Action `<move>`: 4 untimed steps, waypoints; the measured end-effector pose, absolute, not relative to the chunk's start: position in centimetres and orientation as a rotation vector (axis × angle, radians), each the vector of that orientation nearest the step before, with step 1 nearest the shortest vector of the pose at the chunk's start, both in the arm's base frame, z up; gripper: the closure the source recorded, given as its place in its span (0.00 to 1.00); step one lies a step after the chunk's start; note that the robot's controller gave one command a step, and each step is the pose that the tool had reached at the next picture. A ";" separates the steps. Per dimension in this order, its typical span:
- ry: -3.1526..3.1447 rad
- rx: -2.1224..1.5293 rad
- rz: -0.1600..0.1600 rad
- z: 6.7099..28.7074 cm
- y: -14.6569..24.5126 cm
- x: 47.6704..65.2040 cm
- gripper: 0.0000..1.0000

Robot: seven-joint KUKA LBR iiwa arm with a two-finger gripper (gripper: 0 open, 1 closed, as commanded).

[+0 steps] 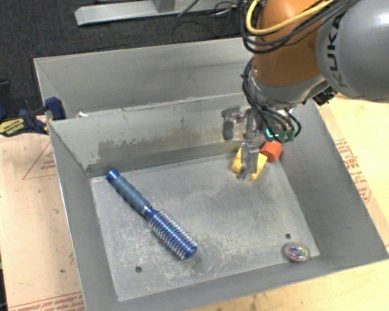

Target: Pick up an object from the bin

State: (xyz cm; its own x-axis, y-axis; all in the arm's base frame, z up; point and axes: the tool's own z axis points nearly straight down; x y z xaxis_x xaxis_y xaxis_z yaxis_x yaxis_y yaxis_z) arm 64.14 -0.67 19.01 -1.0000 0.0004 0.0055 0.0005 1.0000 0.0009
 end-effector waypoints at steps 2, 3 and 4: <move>-3.130 -0.342 -0.002 10.2 -7.6 65.6 0.00; -3.093 -0.566 -0.002 10.0 -8.6 65.4 0.00; -3.055 -0.719 -0.001 6.9 -9.0 65.4 0.00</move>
Offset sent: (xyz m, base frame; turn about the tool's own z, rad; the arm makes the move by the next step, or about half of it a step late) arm -0.0105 -0.0774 -0.1201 0.1379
